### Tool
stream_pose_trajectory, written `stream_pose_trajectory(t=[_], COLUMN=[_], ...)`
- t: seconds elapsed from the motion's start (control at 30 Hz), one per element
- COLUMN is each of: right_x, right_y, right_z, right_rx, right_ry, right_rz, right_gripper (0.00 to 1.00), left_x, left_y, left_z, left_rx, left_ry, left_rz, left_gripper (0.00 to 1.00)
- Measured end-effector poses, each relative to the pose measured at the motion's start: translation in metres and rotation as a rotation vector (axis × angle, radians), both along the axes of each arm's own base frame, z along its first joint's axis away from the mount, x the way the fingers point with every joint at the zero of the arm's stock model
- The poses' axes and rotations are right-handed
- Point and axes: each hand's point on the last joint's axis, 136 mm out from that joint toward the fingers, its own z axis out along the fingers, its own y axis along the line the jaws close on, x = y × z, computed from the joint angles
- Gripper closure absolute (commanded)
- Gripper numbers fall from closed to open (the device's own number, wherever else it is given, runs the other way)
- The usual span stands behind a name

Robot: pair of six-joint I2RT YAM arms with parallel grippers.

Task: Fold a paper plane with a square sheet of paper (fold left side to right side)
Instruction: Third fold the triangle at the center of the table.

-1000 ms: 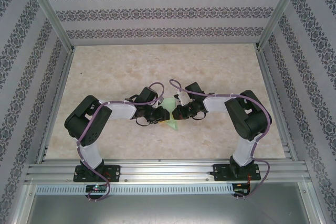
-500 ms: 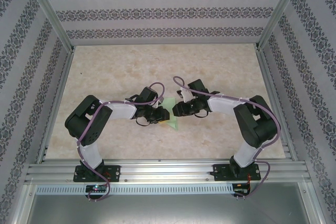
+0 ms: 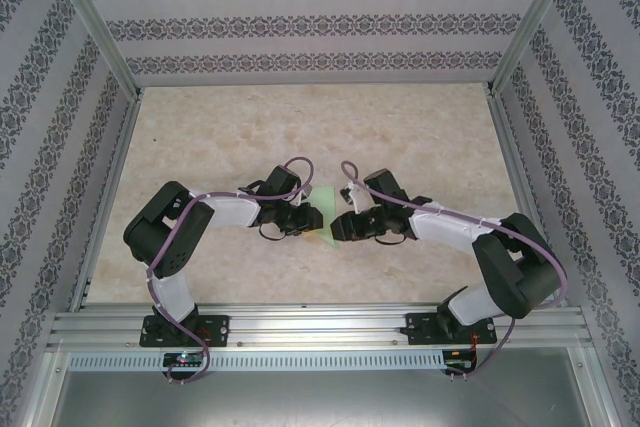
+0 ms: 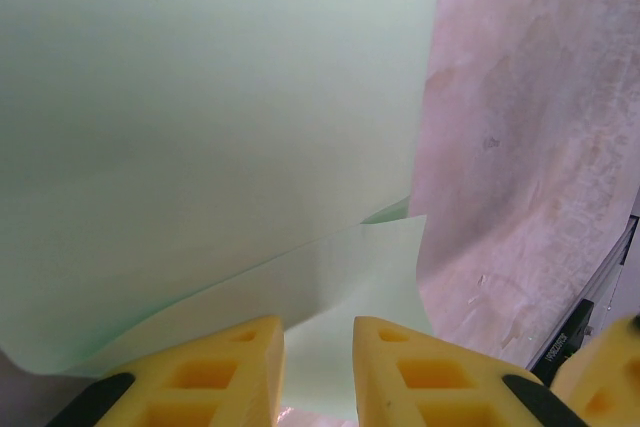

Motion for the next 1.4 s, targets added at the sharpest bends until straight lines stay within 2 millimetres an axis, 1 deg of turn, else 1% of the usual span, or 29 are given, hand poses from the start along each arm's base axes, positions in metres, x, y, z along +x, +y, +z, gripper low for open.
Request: stream_pose_trajectory(t=[0.07,0.13,0.23,0.3,0.47,0.83,1.4], right_x=[-0.011,-0.016,-0.014,-0.012,-0.014,-0.013,-0.012], right_y=[0.007,0.013,0.016,0.017,0.016,0.012,0.01], right_z=[-0.002,0.0,0.001,-0.003,-0.015,-0.03,-0.04], right_rx=[0.003,0.014,0.019,0.012,-0.011,-0.056,-0.086], right_ry=[0.017,0.018,0.016,0.026,0.056,0.08,0.094], right_rz=[0.023,0.04,0.037,0.037,0.037,0.022,0.012], right_gripper=[0.71,0.71,0.73,0.73,0.73,0.73,0.74], left_x=[0.0,0.0,0.0,0.0,0.001,0.003,0.002], left_y=[0.0,0.0,0.0,0.0,-0.001,-0.002,-0.002], left_z=[0.0,0.0,0.0,0.0,0.0,0.0,0.0], left_rx=[0.0,0.0,0.0,0.0,-0.001,-0.002,0.0], left_ry=[0.0,-0.001,0.0,0.0,-0.001,-0.001,0.0], left_rz=[0.0,0.0,0.0,0.0,0.0,-0.001,-0.001], left_gripper=[0.73,0.73,0.73,0.73,0.73,0.73,0.73])
